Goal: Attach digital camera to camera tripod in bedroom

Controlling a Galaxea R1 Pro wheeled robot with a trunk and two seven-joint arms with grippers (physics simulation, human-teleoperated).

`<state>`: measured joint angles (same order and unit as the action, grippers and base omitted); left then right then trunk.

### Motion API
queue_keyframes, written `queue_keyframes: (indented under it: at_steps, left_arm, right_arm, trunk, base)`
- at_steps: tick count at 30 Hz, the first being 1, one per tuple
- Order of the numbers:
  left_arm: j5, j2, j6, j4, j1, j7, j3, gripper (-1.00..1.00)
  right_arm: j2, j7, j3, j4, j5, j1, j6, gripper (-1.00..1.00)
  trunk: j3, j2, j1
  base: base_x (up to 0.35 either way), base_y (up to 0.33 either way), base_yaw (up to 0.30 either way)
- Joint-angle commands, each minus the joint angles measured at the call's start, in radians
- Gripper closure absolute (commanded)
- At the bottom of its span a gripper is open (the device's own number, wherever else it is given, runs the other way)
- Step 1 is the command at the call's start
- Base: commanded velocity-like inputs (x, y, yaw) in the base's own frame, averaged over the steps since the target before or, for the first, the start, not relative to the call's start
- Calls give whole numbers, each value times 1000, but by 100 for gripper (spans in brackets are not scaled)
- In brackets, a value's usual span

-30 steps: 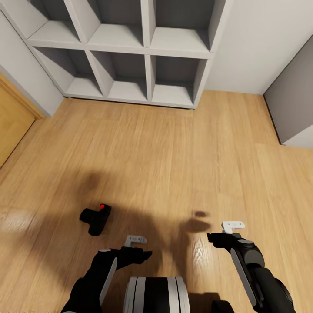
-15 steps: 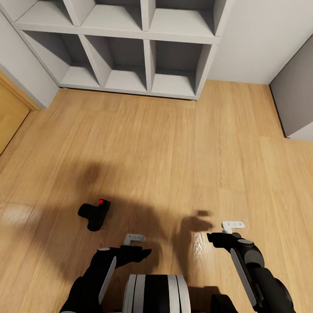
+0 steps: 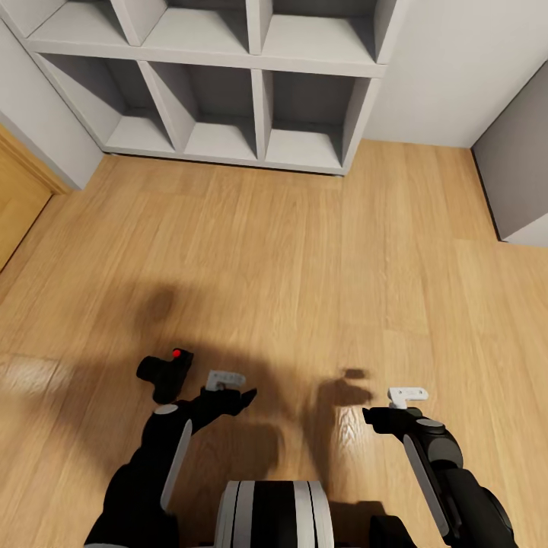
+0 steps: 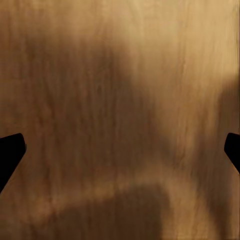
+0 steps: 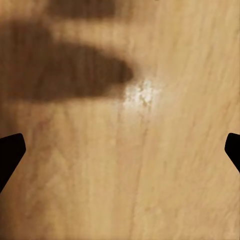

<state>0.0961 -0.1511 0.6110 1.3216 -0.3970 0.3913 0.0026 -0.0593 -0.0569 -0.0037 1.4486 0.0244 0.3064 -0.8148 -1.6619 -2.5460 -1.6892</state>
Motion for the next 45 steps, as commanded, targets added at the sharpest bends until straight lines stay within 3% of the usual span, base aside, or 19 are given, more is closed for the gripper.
queue_keyframes:
  at_steps: [1,15,20,29,33,45]
  left_arm:
    - [11,-1,3,10,0,7,1,-100]
    - [13,5,-2,125,0,-10,5,-100]
    - [12,7,-10,136,0,-14,5,-100]
    - [13,7,-11,137,0,-51,5,-100]
    - [13,7,-11,137,0,-60,5,-100]
    - [11,8,-11,136,0,-65,5,-100]
  right_arm:
    - [0,-5,1,1,3,0,-5,-100]
    - [4,-5,3,21,10,0,-5,-100]
    - [15,-7,3,101,6,0,9,-100]
    - [19,-9,1,122,5,0,223,-100]
    - [19,-9,6,123,5,0,265,-100]
    - [17,-8,9,124,5,0,201,-100]
  trunk:
    - [-1,0,0]
    - [-1,0,0]
    - [-1,0,0]
    - [-1,0,0]
    - [-8,-1,-1]
    - [-55,-3,-6]
  base:
    - [0,0,0]
    - [0,0,0]
    - [0,0,0]
    - [0,0,0]
    - [0,0,0]
    - [0,0,0]
